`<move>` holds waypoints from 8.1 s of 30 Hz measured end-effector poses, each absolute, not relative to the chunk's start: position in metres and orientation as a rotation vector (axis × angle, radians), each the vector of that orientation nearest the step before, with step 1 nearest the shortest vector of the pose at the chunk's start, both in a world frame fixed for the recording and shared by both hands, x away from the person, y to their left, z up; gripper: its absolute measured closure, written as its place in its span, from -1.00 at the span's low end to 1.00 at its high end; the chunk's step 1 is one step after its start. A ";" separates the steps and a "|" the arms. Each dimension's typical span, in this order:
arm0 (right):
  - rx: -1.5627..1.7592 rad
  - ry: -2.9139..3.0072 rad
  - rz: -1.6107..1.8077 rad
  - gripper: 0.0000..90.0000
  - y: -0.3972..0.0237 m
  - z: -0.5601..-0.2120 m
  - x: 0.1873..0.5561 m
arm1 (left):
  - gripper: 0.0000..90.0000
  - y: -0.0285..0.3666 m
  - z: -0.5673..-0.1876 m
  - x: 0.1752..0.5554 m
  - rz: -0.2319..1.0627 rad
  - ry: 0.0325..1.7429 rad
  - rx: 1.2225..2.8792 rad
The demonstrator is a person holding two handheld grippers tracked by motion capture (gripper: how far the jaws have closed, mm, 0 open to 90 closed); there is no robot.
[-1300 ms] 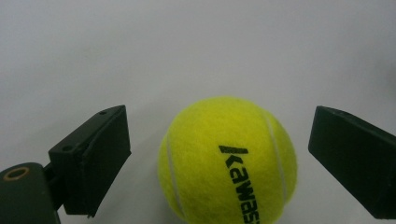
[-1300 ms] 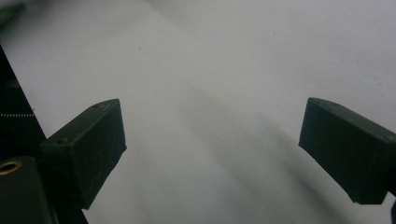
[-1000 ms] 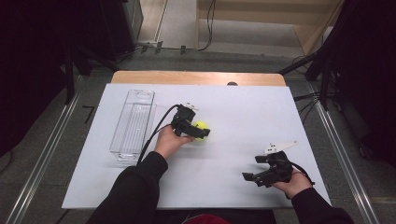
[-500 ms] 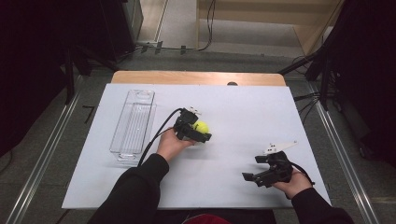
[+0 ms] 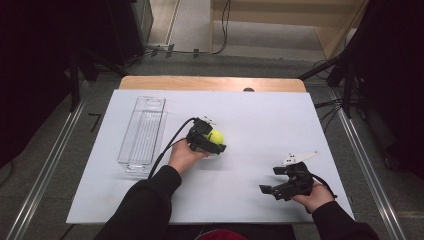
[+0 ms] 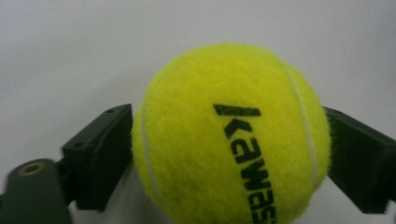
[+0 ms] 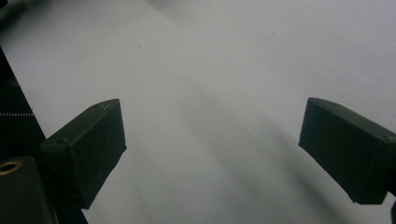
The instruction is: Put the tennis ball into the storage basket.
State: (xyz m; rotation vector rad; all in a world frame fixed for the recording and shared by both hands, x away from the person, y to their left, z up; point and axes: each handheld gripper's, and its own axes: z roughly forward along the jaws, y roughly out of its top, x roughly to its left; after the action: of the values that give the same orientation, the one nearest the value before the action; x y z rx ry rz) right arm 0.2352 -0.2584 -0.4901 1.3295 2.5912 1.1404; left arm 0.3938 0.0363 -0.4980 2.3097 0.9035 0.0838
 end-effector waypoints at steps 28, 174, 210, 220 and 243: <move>1.312 2.602 1.133 -0.88 -0.258 -0.490 0.235 | -0.42 0.039 -0.496 0.395 0.067 0.920 2.301; 1.304 2.605 1.131 -0.88 -0.259 -0.490 0.235 | -0.41 0.098 -0.404 0.388 -0.061 0.867 2.358; 1.307 2.603 1.130 -0.88 -0.258 -0.490 0.235 | -0.41 0.129 -0.390 0.396 -0.020 0.951 2.282; 1.309 2.600 1.135 -0.88 -0.259 -0.490 0.235 | -0.41 0.137 -0.390 0.399 -0.009 0.974 2.274; 1.310 2.603 1.129 -0.88 -0.258 -0.490 0.235 | -0.41 0.156 -0.388 0.405 0.038 1.054 2.224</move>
State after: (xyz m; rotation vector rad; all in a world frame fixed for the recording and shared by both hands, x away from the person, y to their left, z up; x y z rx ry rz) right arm 0.2348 -0.2583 -0.4903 1.3099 2.6028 1.1288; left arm 0.4045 0.1565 -0.3878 2.2241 1.0542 0.0384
